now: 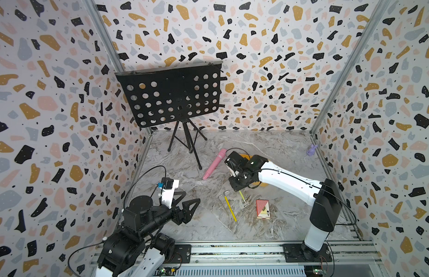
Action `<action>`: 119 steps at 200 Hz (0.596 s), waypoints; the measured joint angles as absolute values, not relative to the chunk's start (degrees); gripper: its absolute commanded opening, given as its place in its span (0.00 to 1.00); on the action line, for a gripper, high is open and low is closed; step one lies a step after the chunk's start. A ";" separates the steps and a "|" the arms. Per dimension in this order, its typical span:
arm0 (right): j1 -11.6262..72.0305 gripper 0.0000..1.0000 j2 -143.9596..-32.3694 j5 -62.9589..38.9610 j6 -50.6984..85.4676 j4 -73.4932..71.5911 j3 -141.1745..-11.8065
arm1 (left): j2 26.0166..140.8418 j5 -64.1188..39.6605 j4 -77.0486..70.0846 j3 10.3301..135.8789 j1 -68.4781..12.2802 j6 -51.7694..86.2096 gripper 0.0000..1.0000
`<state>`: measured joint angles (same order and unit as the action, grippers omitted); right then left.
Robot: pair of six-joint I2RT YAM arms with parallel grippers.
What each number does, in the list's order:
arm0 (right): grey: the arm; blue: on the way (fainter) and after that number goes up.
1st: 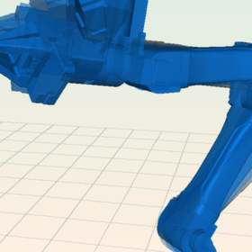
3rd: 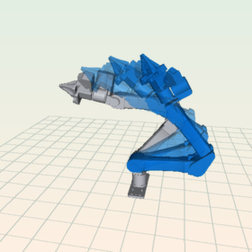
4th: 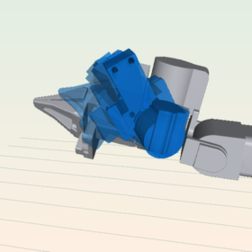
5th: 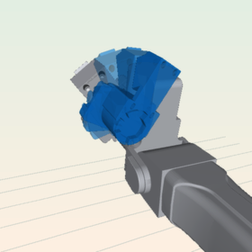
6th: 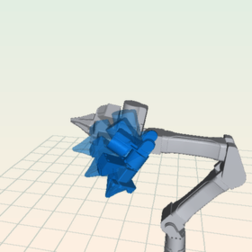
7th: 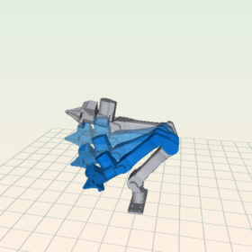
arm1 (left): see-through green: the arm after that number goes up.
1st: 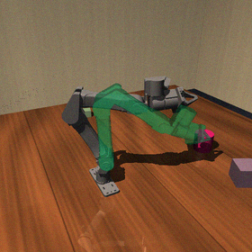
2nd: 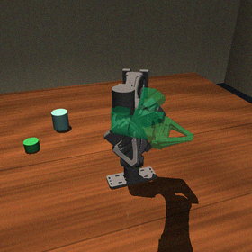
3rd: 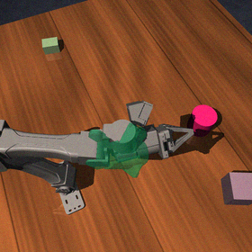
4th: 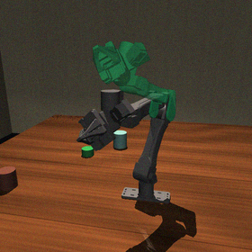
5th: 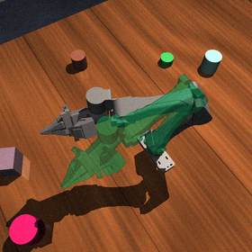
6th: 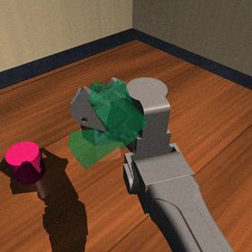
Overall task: Put the hex key on the desktop into the storage box
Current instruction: Pick up the Allen key from the center of the board, then place the Allen key in the storage box.
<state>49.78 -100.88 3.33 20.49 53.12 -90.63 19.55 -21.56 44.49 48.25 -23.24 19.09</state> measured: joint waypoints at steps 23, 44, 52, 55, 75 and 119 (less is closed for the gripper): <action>43.48 0.00 -99.83 3.18 11.38 52.21 -91.83 | 19.55 -21.56 44.49 48.23 -23.24 19.09 0.86; 37.58 0.00 -100.18 2.26 3.51 51.83 -93.54 | 19.55 -21.56 44.49 48.23 -23.24 19.09 0.86; 35.68 0.00 -100.66 1.72 0.67 51.81 -94.59 | 19.55 -21.56 44.49 48.25 -23.24 19.09 0.86; 35.07 0.00 -100.92 1.67 -0.34 51.79 -95.00 | 19.55 -21.56 44.49 48.25 -23.24 19.09 0.86; 31.73 0.00 -103.59 0.32 -7.38 51.27 -98.00 | 19.55 -21.56 44.49 48.23 -23.24 19.09 0.86; 30.24 0.00 -112.77 0.03 -18.83 50.61 -101.78 | 19.55 -21.56 44.49 48.25 -23.24 19.09 0.86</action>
<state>30.24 -112.77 0.03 -18.83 50.61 -101.78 19.55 -21.56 44.49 48.25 -23.24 19.09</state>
